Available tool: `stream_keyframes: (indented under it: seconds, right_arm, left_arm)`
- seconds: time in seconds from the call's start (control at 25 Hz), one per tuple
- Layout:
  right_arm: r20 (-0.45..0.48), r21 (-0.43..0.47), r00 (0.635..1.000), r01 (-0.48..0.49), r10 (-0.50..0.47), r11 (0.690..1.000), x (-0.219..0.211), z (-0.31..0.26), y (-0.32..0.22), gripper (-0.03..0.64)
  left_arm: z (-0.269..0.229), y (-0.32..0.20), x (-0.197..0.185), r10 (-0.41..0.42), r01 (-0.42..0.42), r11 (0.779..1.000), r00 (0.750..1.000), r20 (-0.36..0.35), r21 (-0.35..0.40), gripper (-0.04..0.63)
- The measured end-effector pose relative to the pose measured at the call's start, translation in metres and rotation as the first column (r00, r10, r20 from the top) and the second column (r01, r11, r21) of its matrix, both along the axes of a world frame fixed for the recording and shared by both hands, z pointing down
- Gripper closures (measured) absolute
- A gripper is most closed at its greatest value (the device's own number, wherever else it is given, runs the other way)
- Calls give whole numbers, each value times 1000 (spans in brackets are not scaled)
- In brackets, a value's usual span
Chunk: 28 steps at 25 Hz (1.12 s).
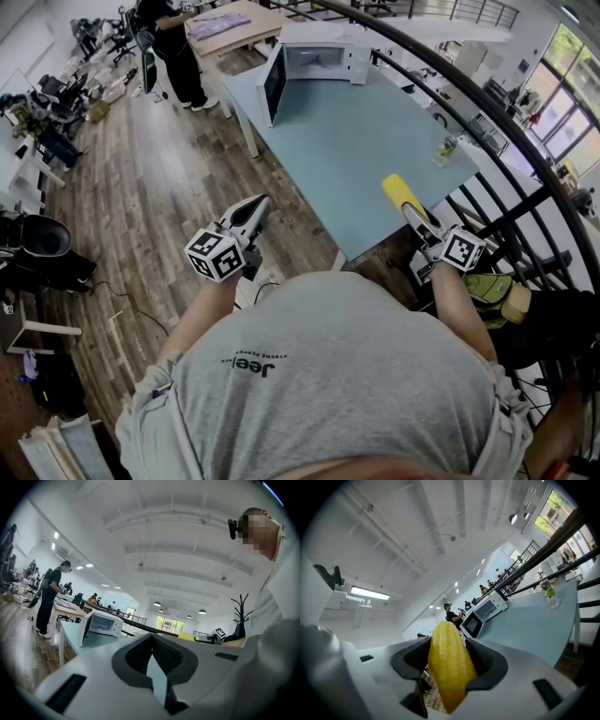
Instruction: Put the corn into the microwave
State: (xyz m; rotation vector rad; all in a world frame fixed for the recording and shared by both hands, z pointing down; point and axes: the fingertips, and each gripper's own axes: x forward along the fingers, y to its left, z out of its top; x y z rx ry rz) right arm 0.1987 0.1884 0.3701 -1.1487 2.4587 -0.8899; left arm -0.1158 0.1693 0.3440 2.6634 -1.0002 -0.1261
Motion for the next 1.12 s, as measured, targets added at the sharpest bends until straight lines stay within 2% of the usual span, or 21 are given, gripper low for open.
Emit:
stream_keyframes:
  seconds: [0.4, 0.8, 0.96, 1.12]
  right_arm:
    - [22, 29, 999, -32, 31, 999, 58, -5, 19, 379]
    - [10, -6, 995, -96, 96, 995, 142, 9, 44, 379]
    - [7, 41, 999, -53, 53, 998, 154, 0, 44, 380]
    - [-5, 45, 999, -35, 35, 998, 160, 1, 29, 380]
  left_arm:
    - [-10, 2, 67, 51, -51, 998, 999, 17, 21, 577]
    - [-24, 9, 143, 61, -62, 998, 998, 32, 31, 577]
    - [-28, 4, 165, 56, -57, 998, 997, 52, 24, 577]
    - [-31, -6, 176, 47, -49, 998, 996, 71, 25, 577]
